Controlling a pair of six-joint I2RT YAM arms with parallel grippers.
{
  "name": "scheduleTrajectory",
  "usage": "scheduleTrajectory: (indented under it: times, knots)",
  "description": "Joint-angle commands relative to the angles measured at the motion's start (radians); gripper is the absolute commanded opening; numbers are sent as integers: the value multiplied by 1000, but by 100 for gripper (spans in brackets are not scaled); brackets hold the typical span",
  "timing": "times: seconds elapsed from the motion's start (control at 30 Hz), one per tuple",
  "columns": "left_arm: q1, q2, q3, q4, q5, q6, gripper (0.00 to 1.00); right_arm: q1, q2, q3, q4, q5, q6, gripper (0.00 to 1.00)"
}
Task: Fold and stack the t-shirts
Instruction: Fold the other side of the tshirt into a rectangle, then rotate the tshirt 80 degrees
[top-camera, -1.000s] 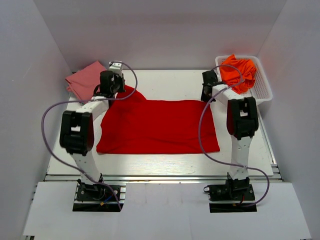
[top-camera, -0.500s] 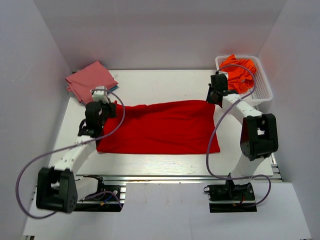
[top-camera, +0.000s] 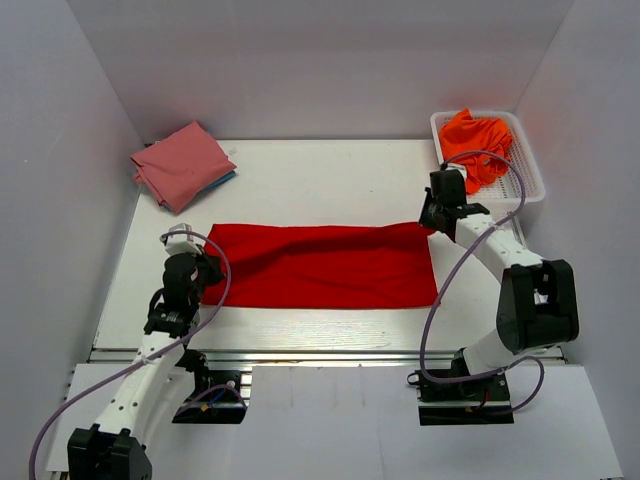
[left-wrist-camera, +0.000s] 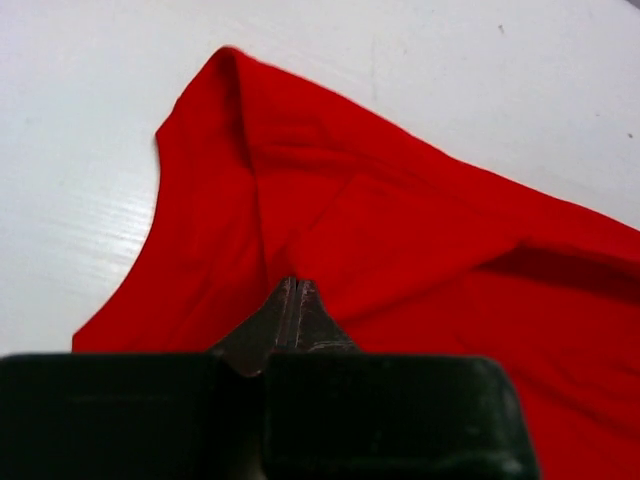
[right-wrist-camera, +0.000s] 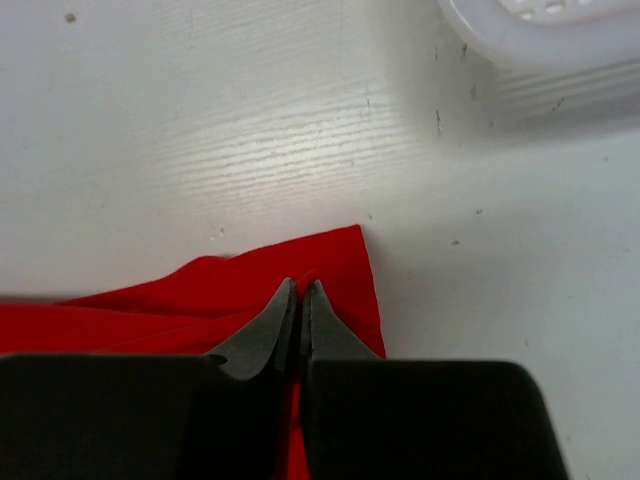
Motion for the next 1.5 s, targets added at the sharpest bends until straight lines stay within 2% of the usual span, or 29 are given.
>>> scheduleTrajectory:
  times: [0.0,0.2,0.27,0.3,0.33,0.37,0.4,0.43,0.47,0.5,0.57,0.73,0.83,0.93,0.97,1.0,1.07,1.2,1.37,1.47]
  knots:
    - [3,-37,-19,-86,-38,-51,0,3,-57,-56,27,-8,37,0]
    - [3,-28,-28,-144,-9,-80,0,1,-97,-188,-5,25,110,0]
    - [3,-17,-28,-183,-9,-112,0,1,-128,-220,-13,33,126,7]
    - [3,-5,-17,-227,-9,-126,0,1,-138,-262,-25,35,135,13]
    - [3,-5,-7,-261,-9,-144,3,3,-180,-271,-45,57,152,28]
    - [3,-5,16,-290,-9,-159,17,1,-195,-283,-55,70,160,38]
    - [3,-5,29,-336,-9,-176,59,3,-230,-291,-89,105,166,60]
    - [3,-5,41,-357,-23,-185,69,0,-270,-293,-94,114,163,79]
    - [3,-5,70,-387,-46,-195,93,-2,-308,-291,-98,122,155,90]
    - [3,-5,84,-387,-55,-195,100,-2,-326,-284,-109,134,149,90]
    - [3,4,124,-375,-55,-195,100,0,-365,-256,-114,127,127,90]
    - [3,87,147,-218,6,-164,100,4,-355,-204,-63,-91,62,90]
    - [3,222,179,-94,90,-144,100,20,-294,-190,21,-241,10,90]
    - [3,474,246,27,240,-109,100,49,-197,-138,53,-362,-9,90]
    - [3,475,247,27,241,-109,100,55,-176,-123,55,-376,-6,90]
    - [3,588,280,52,274,-109,100,61,-119,-115,46,-398,-6,90]
    - [3,700,314,73,307,-89,100,70,-90,-115,56,-441,15,90]
    - [3,937,462,12,351,-78,100,60,-37,-174,43,-511,83,90]
    - [3,1133,576,-36,396,-78,100,20,-16,-282,18,-455,124,90]
    - [3,1270,738,-95,396,-78,100,24,-11,-312,7,-476,111,90]
